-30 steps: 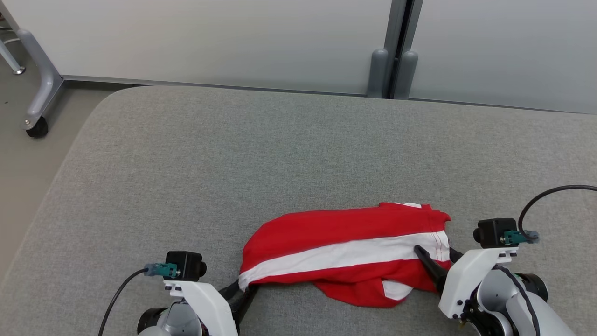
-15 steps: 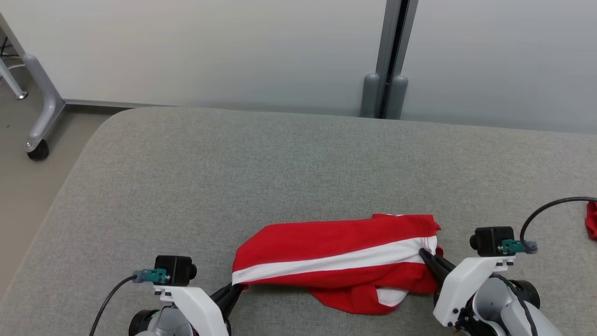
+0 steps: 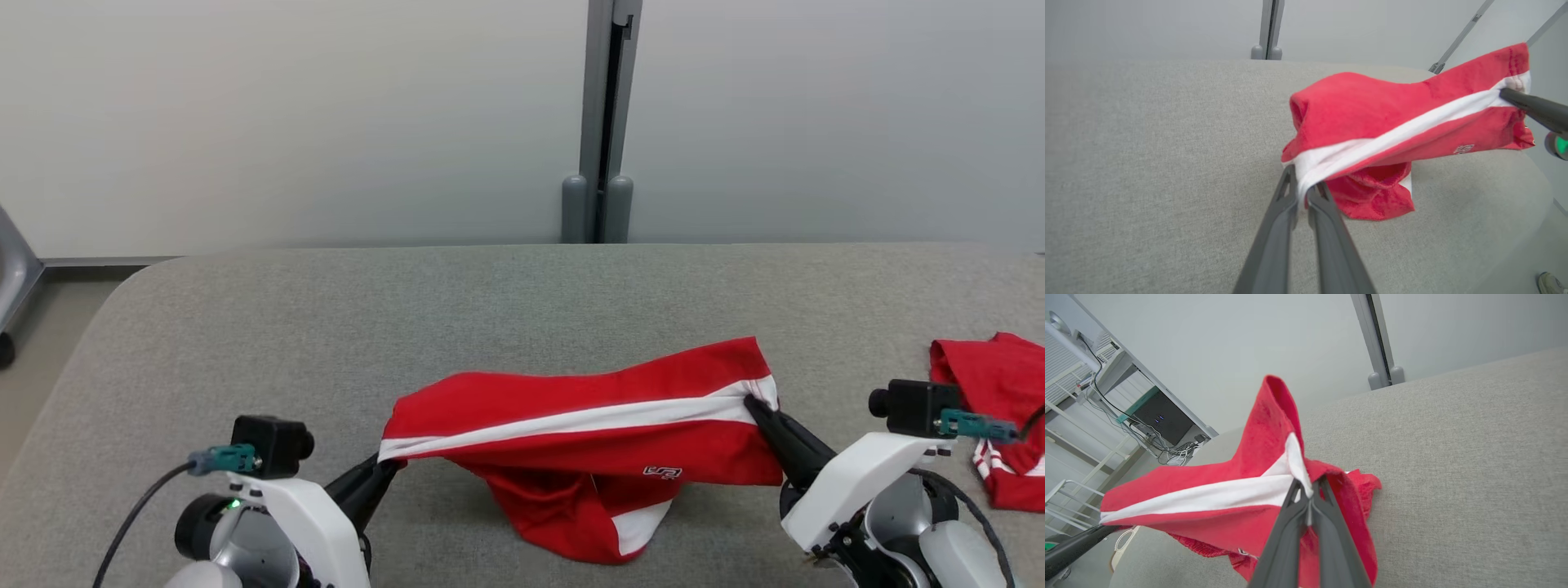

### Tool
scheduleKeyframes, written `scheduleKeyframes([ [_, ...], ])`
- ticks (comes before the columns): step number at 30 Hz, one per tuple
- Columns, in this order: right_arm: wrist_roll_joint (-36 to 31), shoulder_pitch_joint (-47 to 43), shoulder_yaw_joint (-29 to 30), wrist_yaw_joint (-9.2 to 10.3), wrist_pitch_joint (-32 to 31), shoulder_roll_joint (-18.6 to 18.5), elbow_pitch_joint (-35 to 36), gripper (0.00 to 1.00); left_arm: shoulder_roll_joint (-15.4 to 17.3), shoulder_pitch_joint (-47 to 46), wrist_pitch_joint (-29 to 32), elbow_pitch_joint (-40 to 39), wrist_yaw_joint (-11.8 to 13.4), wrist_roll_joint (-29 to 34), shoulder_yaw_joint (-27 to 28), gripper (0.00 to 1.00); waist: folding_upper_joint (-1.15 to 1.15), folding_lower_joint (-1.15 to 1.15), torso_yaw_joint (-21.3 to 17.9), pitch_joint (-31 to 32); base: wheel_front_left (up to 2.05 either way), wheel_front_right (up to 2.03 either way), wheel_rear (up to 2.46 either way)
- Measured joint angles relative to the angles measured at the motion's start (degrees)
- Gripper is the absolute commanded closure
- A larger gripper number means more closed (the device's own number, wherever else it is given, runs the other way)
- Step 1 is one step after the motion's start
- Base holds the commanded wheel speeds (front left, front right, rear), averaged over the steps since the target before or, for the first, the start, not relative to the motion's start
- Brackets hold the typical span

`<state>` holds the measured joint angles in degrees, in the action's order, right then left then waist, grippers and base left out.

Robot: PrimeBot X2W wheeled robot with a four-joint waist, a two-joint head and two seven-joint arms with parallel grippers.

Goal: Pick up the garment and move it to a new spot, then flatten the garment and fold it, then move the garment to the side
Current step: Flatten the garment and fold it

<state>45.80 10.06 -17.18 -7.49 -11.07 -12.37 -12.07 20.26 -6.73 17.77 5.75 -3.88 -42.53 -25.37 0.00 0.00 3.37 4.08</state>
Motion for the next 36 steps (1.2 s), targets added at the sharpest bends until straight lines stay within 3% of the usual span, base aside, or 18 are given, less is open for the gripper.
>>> scheduleKeyframes([
  [9,2.5,7.6,1.0,0.0,-0.8,-1.1,2.1,1.0,2.6,-13.8,5.9,-0.6,-0.7,1.8,0.0,1.0,0.0,0.0,-2.9,-3.1,0.0,0.0,0.0],
  [17,7.3,30.0,0.8,0.0,0.0,-1.6,-2.4,1.0,2.6,-38.5,6.2,9.0,-2.6,6.9,-0.3,1.0,0.0,0.0,-4.9,-13.3,0.0,0.0,0.0],
  [28,10.4,60.9,-0.8,-0.01,10.3,-4.6,-14.1,1.0,0.5,-69.1,-5.3,26.6,-3.6,10.7,-5.4,1.0,0.0,0.0,-7.4,-27.9,0.0,0.0,0.0],
  [36,12.3,63.8,-10.0,-0.01,17.4,-5.9,-18.9,1.0,0.4,-72.8,-14.6,36.3,-3.6,7.6,-15.2,1.0,0.0,0.0,-9.2,-32.3,0.0,0.0,0.0],
])
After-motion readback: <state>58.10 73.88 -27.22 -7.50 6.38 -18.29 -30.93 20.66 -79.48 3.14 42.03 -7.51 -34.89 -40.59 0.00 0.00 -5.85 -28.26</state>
